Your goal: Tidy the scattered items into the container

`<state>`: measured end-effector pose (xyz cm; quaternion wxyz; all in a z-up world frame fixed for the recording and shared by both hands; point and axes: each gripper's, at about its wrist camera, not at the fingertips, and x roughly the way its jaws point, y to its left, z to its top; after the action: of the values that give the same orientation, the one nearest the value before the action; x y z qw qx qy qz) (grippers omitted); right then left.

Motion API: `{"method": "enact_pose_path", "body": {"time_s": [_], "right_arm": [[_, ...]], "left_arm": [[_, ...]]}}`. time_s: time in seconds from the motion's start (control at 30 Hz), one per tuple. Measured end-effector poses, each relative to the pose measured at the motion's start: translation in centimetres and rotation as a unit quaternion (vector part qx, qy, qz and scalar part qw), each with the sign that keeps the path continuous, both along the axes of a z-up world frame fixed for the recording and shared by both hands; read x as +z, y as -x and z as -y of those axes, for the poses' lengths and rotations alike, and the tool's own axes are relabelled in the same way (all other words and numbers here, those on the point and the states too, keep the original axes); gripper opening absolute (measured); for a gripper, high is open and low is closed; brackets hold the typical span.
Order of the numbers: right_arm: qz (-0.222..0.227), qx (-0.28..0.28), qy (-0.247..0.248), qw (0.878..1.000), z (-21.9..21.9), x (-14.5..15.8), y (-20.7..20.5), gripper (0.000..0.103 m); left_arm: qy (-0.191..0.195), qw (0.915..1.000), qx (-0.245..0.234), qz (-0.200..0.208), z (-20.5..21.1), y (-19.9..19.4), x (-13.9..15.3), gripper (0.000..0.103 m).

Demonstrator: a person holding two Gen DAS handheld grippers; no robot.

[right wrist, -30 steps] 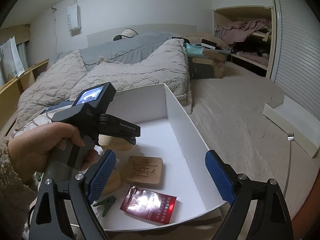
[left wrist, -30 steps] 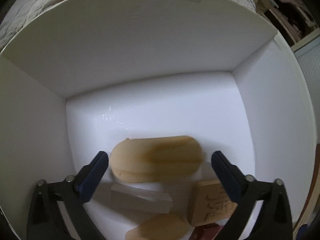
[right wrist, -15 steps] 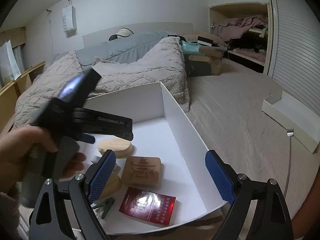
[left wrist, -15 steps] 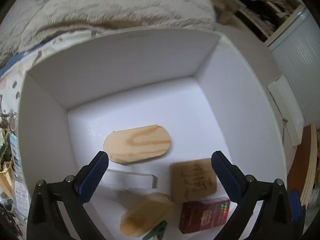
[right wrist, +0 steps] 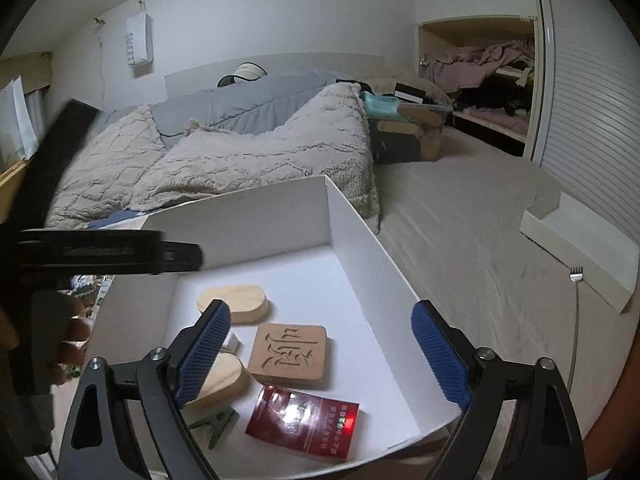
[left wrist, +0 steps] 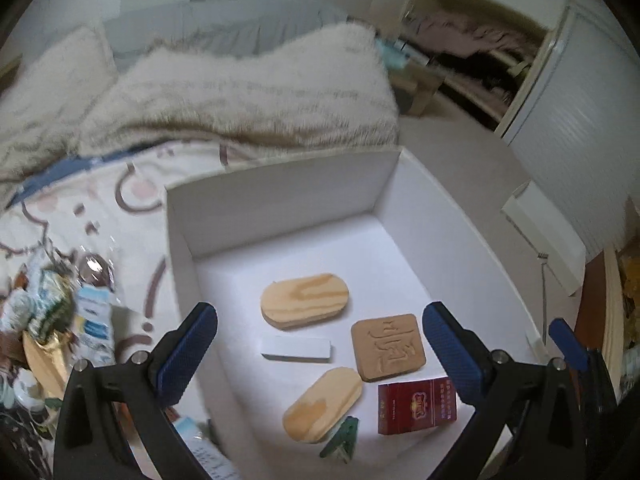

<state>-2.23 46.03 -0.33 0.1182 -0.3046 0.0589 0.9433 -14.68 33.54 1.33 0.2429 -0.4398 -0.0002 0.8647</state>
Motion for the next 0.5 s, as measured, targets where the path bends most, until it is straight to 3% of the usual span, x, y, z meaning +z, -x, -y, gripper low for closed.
{"method": "enact_pose_path", "body": {"time_s": [0.3,0.5], "right_arm": [[-0.017,0.008,-0.011,1.0,1.2,0.8,-0.3,0.103],[-0.035,0.014,-0.002,0.999,1.6,1.7,-0.8,0.103]], "left_arm": [[0.021,0.9922,0.016,-0.122,3.0,-4.6,3.2,0.103],[0.041,0.9831,0.029,-0.176,5.0,-7.2,4.3,0.103]]}}
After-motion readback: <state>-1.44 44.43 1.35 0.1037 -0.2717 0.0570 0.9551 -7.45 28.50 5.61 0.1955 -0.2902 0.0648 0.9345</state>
